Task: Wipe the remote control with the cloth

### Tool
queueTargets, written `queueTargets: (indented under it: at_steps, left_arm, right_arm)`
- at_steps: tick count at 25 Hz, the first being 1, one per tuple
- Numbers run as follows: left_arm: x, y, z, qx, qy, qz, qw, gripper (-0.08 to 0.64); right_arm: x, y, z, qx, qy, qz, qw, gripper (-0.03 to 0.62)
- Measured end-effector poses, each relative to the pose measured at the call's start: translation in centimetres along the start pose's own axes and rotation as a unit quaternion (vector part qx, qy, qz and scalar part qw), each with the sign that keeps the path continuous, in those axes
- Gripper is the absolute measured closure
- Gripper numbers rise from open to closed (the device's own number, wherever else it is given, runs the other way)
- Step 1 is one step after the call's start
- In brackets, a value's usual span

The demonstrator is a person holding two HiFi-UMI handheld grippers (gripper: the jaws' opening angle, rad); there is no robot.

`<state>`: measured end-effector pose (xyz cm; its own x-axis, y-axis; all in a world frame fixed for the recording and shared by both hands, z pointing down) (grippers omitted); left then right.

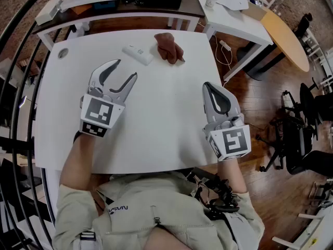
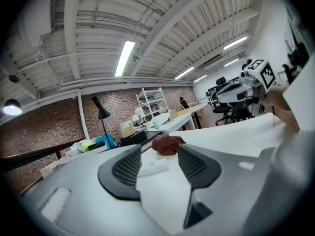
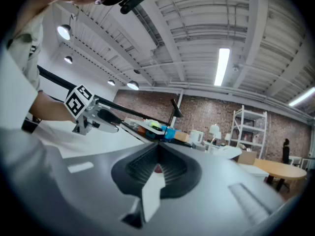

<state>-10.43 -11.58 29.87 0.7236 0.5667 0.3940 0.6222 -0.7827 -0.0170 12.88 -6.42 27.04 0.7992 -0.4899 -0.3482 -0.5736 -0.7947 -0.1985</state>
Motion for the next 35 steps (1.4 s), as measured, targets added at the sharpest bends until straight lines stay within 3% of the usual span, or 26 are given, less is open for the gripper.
queueTargets:
  at_steps: [7,17,22,28,35]
  left_arm:
    - [-2.5,5.2,-4.1,-0.061,0.014,-0.089,0.9941,0.276]
    - [-4.7,10.5,-9.3,-0.117,0.015,-0.196,0.9734,0.215]
    - [-5.5,12.1,-11.0,-0.145,0.029,-0.257,0.9551,0.179]
    - [-6.2,13.8,-13.2,-0.164,0.017,-0.322,0.9322,0.145]
    - [-6.7,14.6,-14.4,-0.166,-0.079,-0.382,0.9059,0.130]
  right_arm:
    - [1.2,1.5,0.0,-0.013,0.005,0.015,1.000,0.589]
    - [3.0,5.4,-2.3,-0.061,0.008,0.060,0.996,0.588]
    - [2.9,8.4,-4.1,-0.079,0.011,0.089,0.993,0.588]
    - [2.4,12.0,-5.8,-0.088,0.029,0.120,0.989,0.588]
    - [3.1,14.9,-6.7,-0.083,0.053,0.126,0.987,0.588]
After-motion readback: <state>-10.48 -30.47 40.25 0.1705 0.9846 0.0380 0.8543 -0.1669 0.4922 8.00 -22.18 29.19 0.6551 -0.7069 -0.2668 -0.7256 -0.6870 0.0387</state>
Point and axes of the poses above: the fingertips, and each gripper's own axes: y forward along the fingers, x to its right, z out of its top, the point moved 4 cm from there along -y, backward along the fingers, and after that the axes turned 13 degrees about x, right-handed, at the moved point
